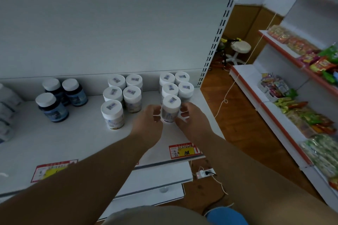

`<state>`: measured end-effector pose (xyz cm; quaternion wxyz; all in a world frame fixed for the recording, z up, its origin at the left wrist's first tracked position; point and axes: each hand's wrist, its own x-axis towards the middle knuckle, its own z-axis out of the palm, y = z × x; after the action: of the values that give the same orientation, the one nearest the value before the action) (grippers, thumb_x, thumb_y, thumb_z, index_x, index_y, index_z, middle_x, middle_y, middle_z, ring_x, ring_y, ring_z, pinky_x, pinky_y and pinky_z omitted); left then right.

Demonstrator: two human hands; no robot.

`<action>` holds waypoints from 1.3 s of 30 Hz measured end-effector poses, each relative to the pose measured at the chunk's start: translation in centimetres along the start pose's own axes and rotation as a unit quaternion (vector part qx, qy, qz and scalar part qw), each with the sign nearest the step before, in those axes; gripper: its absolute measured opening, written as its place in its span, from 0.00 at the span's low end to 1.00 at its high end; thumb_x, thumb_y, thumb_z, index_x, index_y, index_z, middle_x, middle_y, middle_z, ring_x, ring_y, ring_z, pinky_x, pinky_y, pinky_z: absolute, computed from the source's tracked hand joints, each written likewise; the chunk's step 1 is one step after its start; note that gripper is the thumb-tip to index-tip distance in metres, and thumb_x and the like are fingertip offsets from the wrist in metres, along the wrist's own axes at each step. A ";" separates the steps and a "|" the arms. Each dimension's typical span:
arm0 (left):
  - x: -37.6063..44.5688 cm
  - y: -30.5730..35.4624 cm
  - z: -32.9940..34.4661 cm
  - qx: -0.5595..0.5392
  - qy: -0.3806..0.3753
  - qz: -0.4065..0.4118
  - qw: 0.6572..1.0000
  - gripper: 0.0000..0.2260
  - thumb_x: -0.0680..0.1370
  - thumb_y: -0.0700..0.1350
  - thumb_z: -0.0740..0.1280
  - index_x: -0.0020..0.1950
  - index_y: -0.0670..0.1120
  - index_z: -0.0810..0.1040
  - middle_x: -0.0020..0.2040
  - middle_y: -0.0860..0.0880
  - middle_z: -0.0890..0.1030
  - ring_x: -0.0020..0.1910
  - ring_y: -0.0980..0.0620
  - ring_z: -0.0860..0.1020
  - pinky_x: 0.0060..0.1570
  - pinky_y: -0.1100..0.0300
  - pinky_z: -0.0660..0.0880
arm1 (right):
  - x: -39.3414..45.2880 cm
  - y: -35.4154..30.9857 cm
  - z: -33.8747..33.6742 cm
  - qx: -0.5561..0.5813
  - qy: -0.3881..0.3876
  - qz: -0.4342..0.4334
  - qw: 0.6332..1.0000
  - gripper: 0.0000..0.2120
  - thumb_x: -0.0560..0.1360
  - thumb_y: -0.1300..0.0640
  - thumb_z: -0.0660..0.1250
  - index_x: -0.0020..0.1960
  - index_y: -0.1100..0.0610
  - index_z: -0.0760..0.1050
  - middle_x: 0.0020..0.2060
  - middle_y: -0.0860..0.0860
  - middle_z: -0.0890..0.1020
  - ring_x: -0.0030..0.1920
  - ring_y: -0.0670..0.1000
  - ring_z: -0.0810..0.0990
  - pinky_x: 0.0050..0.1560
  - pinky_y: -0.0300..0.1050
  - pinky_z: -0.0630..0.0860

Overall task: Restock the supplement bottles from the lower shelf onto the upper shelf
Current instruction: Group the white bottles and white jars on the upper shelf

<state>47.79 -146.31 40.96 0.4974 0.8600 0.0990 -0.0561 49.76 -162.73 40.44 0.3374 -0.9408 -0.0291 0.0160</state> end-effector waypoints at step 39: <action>-3.7 -4.1 -14.0 -0.242 0.143 -0.016 0.960 0.05 0.83 0.47 0.60 0.54 0.55 0.75 0.44 0.58 0.76 0.41 0.60 0.73 0.42 0.62 0.69 | -3.2 -13.6 7.8 0.175 0.092 -0.018 0.980 0.16 0.83 0.47 0.56 0.64 0.55 0.71 0.56 0.47 0.76 0.55 0.40 0.73 0.56 0.40 0.70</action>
<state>43.26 -132.60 45.15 0.6704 0.7113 0.1934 0.0854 45.62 -147.46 43.08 0.4987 -0.8637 -0.0119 -0.0719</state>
